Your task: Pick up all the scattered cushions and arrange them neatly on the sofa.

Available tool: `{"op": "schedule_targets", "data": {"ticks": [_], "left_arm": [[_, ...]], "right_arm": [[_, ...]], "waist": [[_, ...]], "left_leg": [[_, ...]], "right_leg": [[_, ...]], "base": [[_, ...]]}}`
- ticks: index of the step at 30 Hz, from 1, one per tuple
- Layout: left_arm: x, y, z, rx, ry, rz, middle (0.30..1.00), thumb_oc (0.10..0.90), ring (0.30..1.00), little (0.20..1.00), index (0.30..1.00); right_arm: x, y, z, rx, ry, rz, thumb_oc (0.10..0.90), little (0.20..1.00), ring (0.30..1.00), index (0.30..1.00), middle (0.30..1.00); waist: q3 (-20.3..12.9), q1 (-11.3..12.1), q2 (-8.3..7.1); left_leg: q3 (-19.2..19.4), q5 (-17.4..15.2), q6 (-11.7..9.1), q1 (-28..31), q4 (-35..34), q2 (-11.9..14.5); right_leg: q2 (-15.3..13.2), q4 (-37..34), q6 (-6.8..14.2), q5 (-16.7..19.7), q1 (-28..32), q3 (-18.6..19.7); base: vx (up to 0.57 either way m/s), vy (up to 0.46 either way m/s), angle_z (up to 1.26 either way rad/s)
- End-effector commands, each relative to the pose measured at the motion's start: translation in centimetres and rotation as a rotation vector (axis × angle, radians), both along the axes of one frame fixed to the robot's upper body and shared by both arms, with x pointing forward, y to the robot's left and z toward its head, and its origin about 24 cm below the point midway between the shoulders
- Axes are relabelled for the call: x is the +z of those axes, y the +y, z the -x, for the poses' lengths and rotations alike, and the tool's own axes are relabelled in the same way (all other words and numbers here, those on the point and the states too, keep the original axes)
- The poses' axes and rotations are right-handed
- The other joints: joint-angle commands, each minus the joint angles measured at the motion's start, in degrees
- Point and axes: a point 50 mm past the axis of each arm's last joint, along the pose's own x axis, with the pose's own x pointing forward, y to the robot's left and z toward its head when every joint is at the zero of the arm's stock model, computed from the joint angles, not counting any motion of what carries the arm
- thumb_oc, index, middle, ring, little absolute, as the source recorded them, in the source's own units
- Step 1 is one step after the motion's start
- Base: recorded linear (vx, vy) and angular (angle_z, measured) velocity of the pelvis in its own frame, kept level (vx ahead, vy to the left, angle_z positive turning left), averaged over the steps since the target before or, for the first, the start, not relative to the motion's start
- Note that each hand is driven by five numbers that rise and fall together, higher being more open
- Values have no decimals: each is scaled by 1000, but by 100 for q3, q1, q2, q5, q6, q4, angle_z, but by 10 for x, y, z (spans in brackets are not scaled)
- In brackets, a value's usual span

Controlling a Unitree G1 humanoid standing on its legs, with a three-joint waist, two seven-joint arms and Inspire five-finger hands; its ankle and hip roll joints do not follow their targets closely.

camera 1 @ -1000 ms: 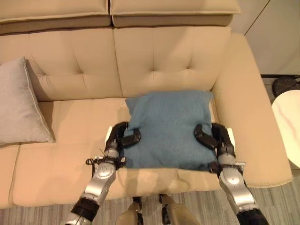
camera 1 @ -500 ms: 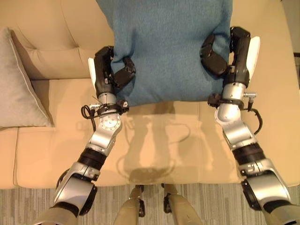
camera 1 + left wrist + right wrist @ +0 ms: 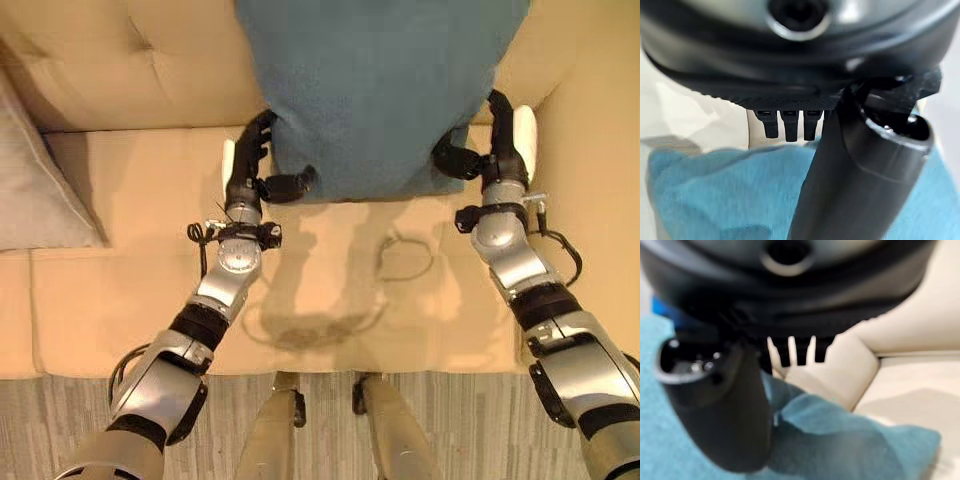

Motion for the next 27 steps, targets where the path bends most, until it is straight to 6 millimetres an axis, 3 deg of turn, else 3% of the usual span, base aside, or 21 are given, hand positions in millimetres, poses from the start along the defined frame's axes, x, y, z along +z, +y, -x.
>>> {"op": "schedule_targets", "data": {"ticks": [1,5,6,7,10,15,19,20,21,24,26,27], "left_arm": [[-16,15,9,17,-21,8,900,800,900,900,900],[-37,35,20,52,40,3,900,800,900,900,900],[-51,50,31,72,72,-1,900,800,900,900,900],[-52,50,31,71,74,-2,900,800,900,900,900],[-70,64,47,95,119,6,900,800,900,900,900],[-114,92,82,152,277,-16,900,800,900,900,900],[-166,112,121,199,500,-64,900,800,900,900,900],[-166,112,121,199,501,-65,900,800,900,900,900],[-206,121,154,229,701,-106,900,800,900,900,900],[-228,124,173,253,815,-103,900,800,900,900,900],[-245,124,187,256,906,-118,900,800,900,900,900],[-260,123,203,250,1002,-151,900,800,900,900,900]], "right_arm": [[-8,16,9,100,-72,-11,800,900,900,900,900],[-37,-1,22,80,1,-21,800,900,900,900,900],[-66,-14,38,66,83,-20,800,900,900,900,900],[-67,-14,39,66,85,-20,800,900,900,900,900],[-97,-27,58,47,177,-26,800,900,900,900,900],[-152,-49,97,-7,363,-71,800,900,900,900,900],[-200,-58,133,-43,547,-127,800,900,900,900,900],[-200,-58,133,-43,548,-127,800,900,900,900,900],[-226,-59,153,-58,649,-169,800,900,900,900,900],[-238,-59,162,-64,708,-175,800,900,900,900,900],[-248,-58,168,-67,750,-189,800,900,900,900,900],[-260,-57,177,-70,808,-198,800,900,900,900,900]], "waist": [[-1277,72,-161],[-1339,72,-170],[-1423,55,-199],[-1428,57,-201],[-1508,32,-240],[-1678,-2,-278],[-1823,-12,-275],[-1822,-13,-276],[-1883,-12,-282],[-1864,2,-301],[-1809,-25,-390],[-1786,-62,-431]], "left_leg": [[228,-1291,-259,119,-11,207],[258,-1344,-242,300,-11,214],[271,-1371,-232,446,-11,226],[270,-1374,-232,455,-11,226],[284,-1422,-223,634,-11,240],[295,-1478,-235,944,-11,294],[298,-1511,-257,1182,-11,346],[296,-1514,-258,1192,-11,346],[331,-1509,-267,1312,-11,381],[353,-1502,-241,1328,99,361],[393,-1861,-166,1234,637,290],[373,-2346,-118,1255,1196,192]], "right_leg": [[104,409,386,-575,-392,-7],[101,383,372,-615,-177,-32],[112,361,373,-657,12,-49],[112,356,373,-658,24,-51],[129,329,376,-704,247,-83],[159,257,374,-797,641,-163],[199,185,370,-852,967,-206],[199,177,370,-851,982,-208],[235,73,377,-882,1167,-251],[209,31,383,-882,1245,-246],[64,64,381,-805,1160,-285],[-34,83,392,-731,1109,-304]], "base": [[12,0,11],[34,1,3],[57,-9,6],[65,-13,12],[44,-19,3],[38,-35,-6],[25,-38,-2],[1,-50,5],[-5,-41,7],[-47,-20,10],[-220,9,16],[-262,49,24]]}}
